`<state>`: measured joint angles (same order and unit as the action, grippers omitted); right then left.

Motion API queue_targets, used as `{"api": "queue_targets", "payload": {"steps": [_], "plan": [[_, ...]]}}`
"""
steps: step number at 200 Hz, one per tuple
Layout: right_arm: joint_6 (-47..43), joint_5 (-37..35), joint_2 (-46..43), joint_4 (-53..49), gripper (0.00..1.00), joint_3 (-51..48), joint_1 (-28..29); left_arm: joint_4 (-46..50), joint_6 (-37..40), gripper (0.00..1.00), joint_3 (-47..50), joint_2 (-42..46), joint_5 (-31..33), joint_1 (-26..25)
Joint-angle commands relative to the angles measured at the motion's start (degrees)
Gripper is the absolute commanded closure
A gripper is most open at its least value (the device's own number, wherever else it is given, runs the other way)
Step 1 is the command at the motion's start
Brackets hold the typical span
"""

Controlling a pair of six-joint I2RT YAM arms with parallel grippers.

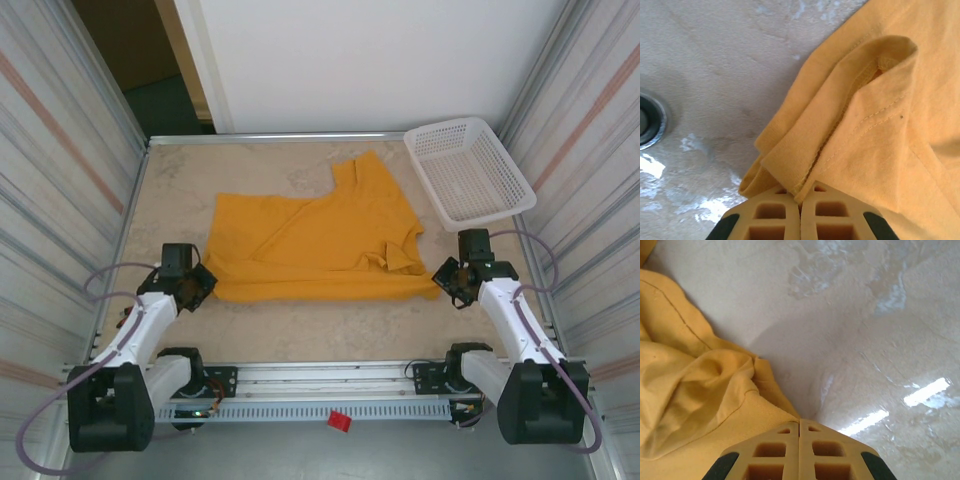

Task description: Fold the inside-out t-shirt

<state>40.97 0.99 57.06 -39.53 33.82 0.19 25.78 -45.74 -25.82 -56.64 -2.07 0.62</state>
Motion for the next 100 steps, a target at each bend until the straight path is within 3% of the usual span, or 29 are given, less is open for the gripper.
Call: {"api": "queue_targets", "payload": {"steps": [1,35,38,53,63,73,100], "plan": [[2.8,-4.3,-3.2,-4.4,1.00,-0.2,-1.0,3.3,2.4,1.00,-1.4,1.5,0.6,1.5],[3.0,2.4,-7.2,-5.8,1.00,-1.1,-1.0,3.8,2.6,1.00,-1.0,2.7,-1.6,1.5],[3.1,3.0,-7.2,-6.1,0.99,-1.1,-1.0,4.0,2.7,0.96,-1.0,2.8,-1.7,1.5],[3.6,2.6,-8.4,-8.5,0.66,-0.3,0.4,5.6,3.5,0.73,-1.5,3.3,-0.9,1.5],[3.5,0.3,-10.4,-9.6,0.65,1.1,2.7,6.9,4.1,0.58,-2.2,4.1,0.3,1.5],[2.8,-1.9,-12.0,-9.8,0.66,3.0,5.0,7.9,4.6,0.49,-3.1,5.1,1.5,1.6],[-2.1,-3.5,-6.4,-8.6,0.65,9.6,10.7,8.6,5.7,0.43,-6.2,5.7,2.3,1.6]]}}
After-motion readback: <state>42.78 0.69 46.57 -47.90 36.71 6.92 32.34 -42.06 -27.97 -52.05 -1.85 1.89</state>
